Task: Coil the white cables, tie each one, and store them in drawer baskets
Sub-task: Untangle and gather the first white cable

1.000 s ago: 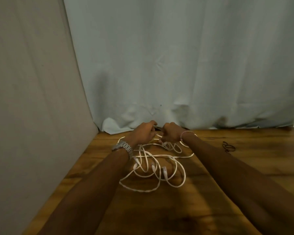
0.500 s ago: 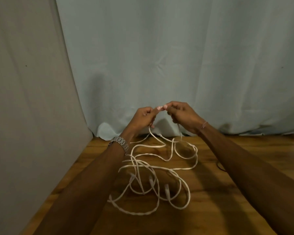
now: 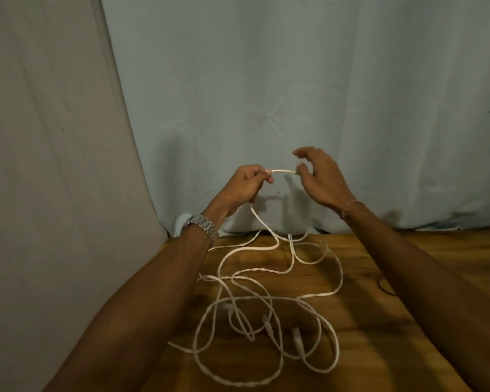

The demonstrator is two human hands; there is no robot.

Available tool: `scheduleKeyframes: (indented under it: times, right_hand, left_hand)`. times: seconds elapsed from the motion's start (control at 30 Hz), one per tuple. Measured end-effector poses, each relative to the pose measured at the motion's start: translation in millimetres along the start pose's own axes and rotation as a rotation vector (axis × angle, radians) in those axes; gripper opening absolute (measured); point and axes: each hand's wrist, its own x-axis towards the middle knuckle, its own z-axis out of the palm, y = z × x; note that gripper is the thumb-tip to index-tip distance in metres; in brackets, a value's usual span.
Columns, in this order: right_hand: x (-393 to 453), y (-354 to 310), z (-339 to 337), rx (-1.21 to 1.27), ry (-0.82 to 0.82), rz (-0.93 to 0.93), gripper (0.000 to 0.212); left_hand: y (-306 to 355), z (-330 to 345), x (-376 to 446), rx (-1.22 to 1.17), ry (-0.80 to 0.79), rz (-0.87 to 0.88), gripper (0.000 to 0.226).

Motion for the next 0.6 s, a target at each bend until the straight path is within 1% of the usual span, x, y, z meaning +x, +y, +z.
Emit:
scheduleKeyframes:
  times: [0.07, 0.1, 0.13, 0.17, 0.23, 0.3, 0.33, 0.37, 0.43, 0.5, 0.53, 0.6]
  right_hand:
    - [-6.3, -12.4, 3.6, 0.009, -0.149, -0.131, 0.035]
    - [-8.4, -17.6, 4.7, 0.033, -0.238, -0.149, 0.037]
    - [-8.5, -20.1, 4.1, 0.051, -0.289, -0.15, 0.039]
    - [-7.9, -21.0, 1.5, 0.067, -0.293, -0.148, 0.037]
    - [-4.4, -19.0, -7.5, 0.129, -0.246, -0.141, 0.029]
    - [-2.2, -18.6, -15.7, 0.246, -0.176, -0.125, 0.022]
    - [-1.0, -20.0, -19.5, 0.335, -0.104, -0.096, 0.019]
    - [1.5, -20.5, -23.2, 0.435, 0.002, -0.049, 0.017]
    - [10.0, -14.1, -36.7, 0.603, 0.191, 0.065, 0.015]
    - [15.1, -7.3, -47.4, 0.692, 0.228, 0.15, 0.017]
    - [16.5, -5.1, -48.1, 0.75, 0.244, 0.196, 0.018]
    - [15.4, -4.8, -42.3, 0.924, 0.286, 0.348, 0.021]
  left_hand:
    - [11.2, 1.4, 1.7, 0.032, -0.015, 0.03, 0.024]
    - [17.2, 2.0, 1.3, 0.044, -0.016, 0.045, 0.021]
    - [21.4, 1.8, 0.6, 0.052, -0.006, 0.054, 0.017]
    - [24.4, 0.8, -1.4, 0.058, 0.008, 0.052, 0.013]
    - [25.0, -0.9, -6.8, 0.06, -0.001, 0.025, 0.012]
    - [22.0, 2.1, -14.7, 0.062, -0.074, -0.01, 0.017]
    - [18.9, 3.7, -17.7, 0.054, -0.095, -0.025, 0.021]
    - [14.2, 4.2, -20.0, 0.038, -0.096, -0.041, 0.025]
    - [3.7, 3.2, -26.0, 0.001, -0.065, -0.067, 0.029]
    - [-1.7, 1.9, -32.6, -0.072, -0.054, -0.08, 0.034]
    - [-0.4, 2.4, -33.7, -0.127, -0.069, -0.087, 0.036]
    - [7.7, 6.1, -33.0, -0.289, -0.128, -0.123, 0.039]
